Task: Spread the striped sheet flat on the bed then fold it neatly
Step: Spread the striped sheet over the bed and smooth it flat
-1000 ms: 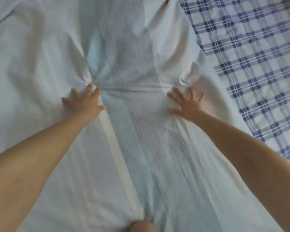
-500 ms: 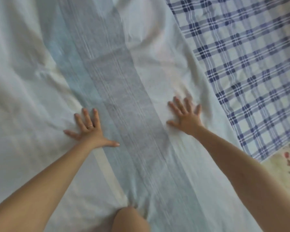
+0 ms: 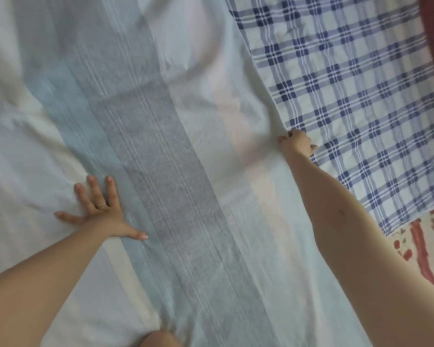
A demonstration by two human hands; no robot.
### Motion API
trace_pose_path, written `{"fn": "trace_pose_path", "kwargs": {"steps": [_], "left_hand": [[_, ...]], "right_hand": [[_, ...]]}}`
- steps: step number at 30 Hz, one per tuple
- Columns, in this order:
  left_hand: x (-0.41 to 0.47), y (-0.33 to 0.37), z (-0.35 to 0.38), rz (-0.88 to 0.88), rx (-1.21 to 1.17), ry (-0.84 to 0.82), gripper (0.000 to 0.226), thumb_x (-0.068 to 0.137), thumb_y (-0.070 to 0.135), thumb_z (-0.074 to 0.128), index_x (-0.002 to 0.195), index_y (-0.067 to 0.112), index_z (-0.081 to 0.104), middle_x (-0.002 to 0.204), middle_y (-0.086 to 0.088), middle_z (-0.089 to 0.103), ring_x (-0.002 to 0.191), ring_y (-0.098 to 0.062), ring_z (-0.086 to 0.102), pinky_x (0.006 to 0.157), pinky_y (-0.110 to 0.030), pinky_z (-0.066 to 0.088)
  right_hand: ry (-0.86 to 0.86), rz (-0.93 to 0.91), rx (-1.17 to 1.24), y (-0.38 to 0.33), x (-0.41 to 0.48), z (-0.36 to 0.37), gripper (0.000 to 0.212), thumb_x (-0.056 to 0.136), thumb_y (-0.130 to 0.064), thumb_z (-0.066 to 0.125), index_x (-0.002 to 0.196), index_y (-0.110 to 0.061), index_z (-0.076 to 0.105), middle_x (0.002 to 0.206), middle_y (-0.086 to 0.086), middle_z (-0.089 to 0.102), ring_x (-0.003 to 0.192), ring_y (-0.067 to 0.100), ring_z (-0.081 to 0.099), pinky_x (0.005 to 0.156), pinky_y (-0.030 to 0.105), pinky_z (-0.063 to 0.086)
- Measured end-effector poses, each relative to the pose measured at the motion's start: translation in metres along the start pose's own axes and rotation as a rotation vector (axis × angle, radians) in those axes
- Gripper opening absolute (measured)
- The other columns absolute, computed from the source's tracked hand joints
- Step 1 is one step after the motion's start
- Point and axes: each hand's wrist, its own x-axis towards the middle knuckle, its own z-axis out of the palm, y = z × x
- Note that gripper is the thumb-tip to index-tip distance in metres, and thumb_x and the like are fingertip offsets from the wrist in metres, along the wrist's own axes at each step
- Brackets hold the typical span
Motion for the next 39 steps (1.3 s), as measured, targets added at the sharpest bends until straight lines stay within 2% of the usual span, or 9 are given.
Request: {"fn": "trace_pose_path", "kwargs": {"steps": [5,9,13,19,23,25,29,35,39], "left_hand": [[0.002,0.001,0.0,0.005,0.007,-0.007,0.166,0.03,0.084,0.07,0.11,0.02,-0.06,0.114,-0.013,-0.068,0.124,-0.041,-0.047,0.099,-0.077,0.004],[0.0,0.004,-0.003,0.004,0.017,-0.021,0.166,0.03,0.084,0.07,0.109,0.019,-0.06,0.113,-0.013,-0.069,0.125,-0.041,-0.047,0.099,-0.076,0.006],[0.0,0.005,-0.003,0.002,0.018,-0.004,0.168,0.025,0.082,0.073,0.106,0.022,-0.062,0.112,-0.009,-0.069,0.126,-0.038,-0.047,0.099,-0.076,0.004],[0.004,0.009,0.0,0.01,0.052,-0.004,0.169,0.024,0.081,0.074,0.101,0.021,-0.063,0.115,-0.012,-0.067,0.127,-0.038,-0.046,0.098,-0.076,0.003],[0.003,0.007,-0.002,0.008,0.056,-0.007,0.169,0.029,0.079,0.076,0.11,0.02,-0.059,0.113,-0.012,-0.068,0.125,-0.04,-0.047,0.099,-0.077,0.004],[0.005,0.006,-0.002,0.004,0.051,-0.005,0.168,0.03,0.079,0.076,0.112,0.019,-0.058,0.106,-0.012,-0.07,0.125,-0.041,-0.047,0.099,-0.077,0.005],[0.009,0.002,-0.001,0.025,0.044,0.032,0.167,0.03,0.081,0.074,0.112,0.018,-0.058,0.107,-0.014,-0.07,0.124,-0.041,-0.047,0.098,-0.078,0.005],[0.012,-0.007,0.008,0.125,-0.008,0.117,0.165,0.036,0.079,0.075,0.122,0.021,-0.054,0.125,-0.014,-0.062,0.124,-0.041,-0.048,0.095,-0.08,0.0],[0.019,-0.027,0.024,0.289,-0.089,0.263,0.148,0.05,0.079,0.067,0.137,0.026,-0.04,0.139,-0.01,-0.051,0.131,-0.037,-0.041,0.093,-0.078,-0.009]], "right_hand": [[0.33,-0.014,0.058,-0.019,-0.021,0.029,0.034,0.091,-0.005,0.047,0.124,-0.011,0.051,0.135,0.013,0.044,0.129,0.029,0.036,0.113,0.045,0.018],[0.273,-0.723,0.135,-0.04,-0.111,0.072,0.05,0.09,-0.027,0.047,0.14,-0.022,0.04,0.149,0.009,0.032,0.141,0.034,0.021,0.114,0.053,-0.004],[0.039,-1.128,-0.073,-0.019,-0.204,0.123,0.054,0.089,-0.046,0.039,0.142,-0.036,0.04,0.152,0.0,0.036,0.14,0.036,0.024,0.103,0.074,0.012],[-0.065,-0.404,-0.066,0.052,-0.13,0.113,0.07,0.087,-0.07,0.03,0.147,-0.051,0.0,0.159,-0.016,-0.009,0.146,0.03,-0.012,0.104,0.069,-0.014],[-0.1,0.028,0.089,0.035,-0.091,0.079,0.077,0.089,-0.066,0.03,0.151,-0.037,-0.005,0.16,-0.005,-0.013,0.145,0.035,-0.014,0.106,0.07,-0.009],[-0.041,-0.05,0.06,0.013,-0.094,0.07,0.077,0.092,-0.059,0.032,0.153,-0.026,-0.002,0.16,0.004,-0.009,0.146,0.033,-0.011,0.108,0.067,-0.01],[-0.133,-1.001,-0.338,-0.016,-0.118,0.078,0.074,0.084,-0.072,0.016,0.15,-0.042,0.004,0.161,-0.006,-0.002,0.146,0.036,-0.005,0.103,0.075,0.0],[-0.208,-0.265,-0.084,-0.08,-0.11,0.078,0.062,0.096,-0.061,0.023,0.147,-0.048,-0.012,0.158,-0.01,-0.02,0.145,0.038,-0.011,0.105,0.074,0.006],[-0.205,-0.555,-0.085,-0.123,-0.185,0.088,0.063,0.097,-0.056,0.027,0.15,-0.042,-0.005,0.16,-0.003,-0.014,0.147,0.03,-0.006,0.109,0.066,0.008]]}}
